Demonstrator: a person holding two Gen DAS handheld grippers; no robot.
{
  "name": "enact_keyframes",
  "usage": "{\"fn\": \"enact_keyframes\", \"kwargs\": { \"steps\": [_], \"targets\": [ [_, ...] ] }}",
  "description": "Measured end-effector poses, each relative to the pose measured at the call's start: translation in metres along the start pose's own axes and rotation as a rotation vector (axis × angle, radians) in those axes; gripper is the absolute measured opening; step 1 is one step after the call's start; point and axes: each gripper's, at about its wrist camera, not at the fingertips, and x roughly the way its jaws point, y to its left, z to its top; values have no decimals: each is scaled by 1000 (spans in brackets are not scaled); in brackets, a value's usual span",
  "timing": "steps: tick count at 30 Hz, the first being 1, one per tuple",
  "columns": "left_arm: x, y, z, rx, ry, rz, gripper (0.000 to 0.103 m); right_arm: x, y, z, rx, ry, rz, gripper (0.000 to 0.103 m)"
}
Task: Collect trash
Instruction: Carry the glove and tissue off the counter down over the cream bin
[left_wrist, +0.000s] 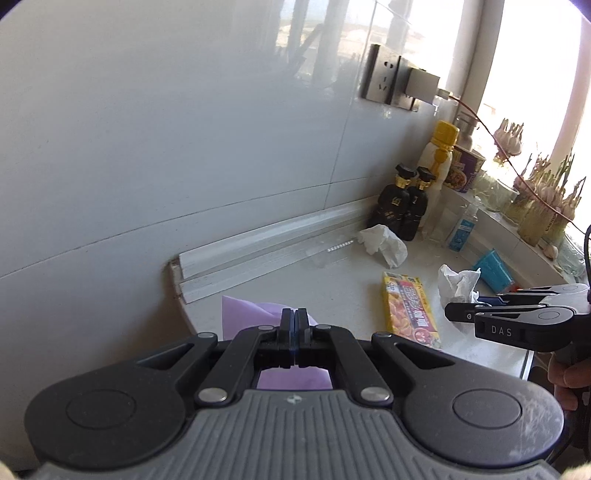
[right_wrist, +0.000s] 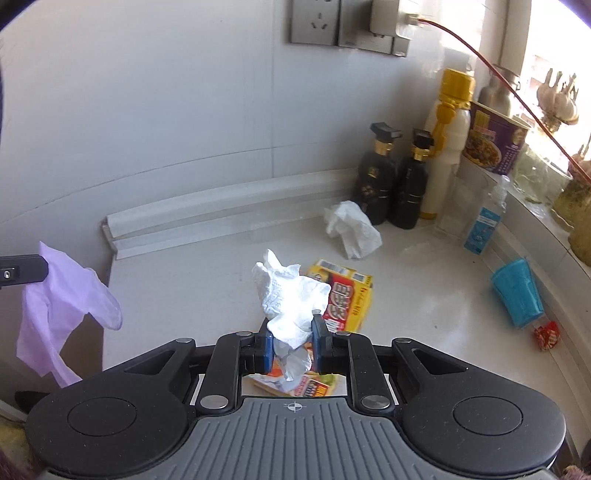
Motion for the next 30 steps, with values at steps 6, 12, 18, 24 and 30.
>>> {"fn": "enact_keyframes", "kwargs": {
  "steps": [6, 12, 18, 24, 30],
  "targets": [
    [-7, 30, -11, -61, 12, 41, 0, 0, 41, 12, -50, 11, 58, 17],
    [-10, 55, -24, -112, 30, 77, 0, 4, 82, 16, -98, 36, 122, 17],
    [-10, 77, -39, -155, 56, 109, 0, 12, 120, 13, -149, 64, 176, 17],
    [-5, 97, -55, -195, 92, 137, 0, 21, 153, 5, -200, 98, 220, 17],
    [5, 115, -76, -235, 142, 160, 0, 31, 187, -7, -260, 138, 267, 17]
  ]
}}
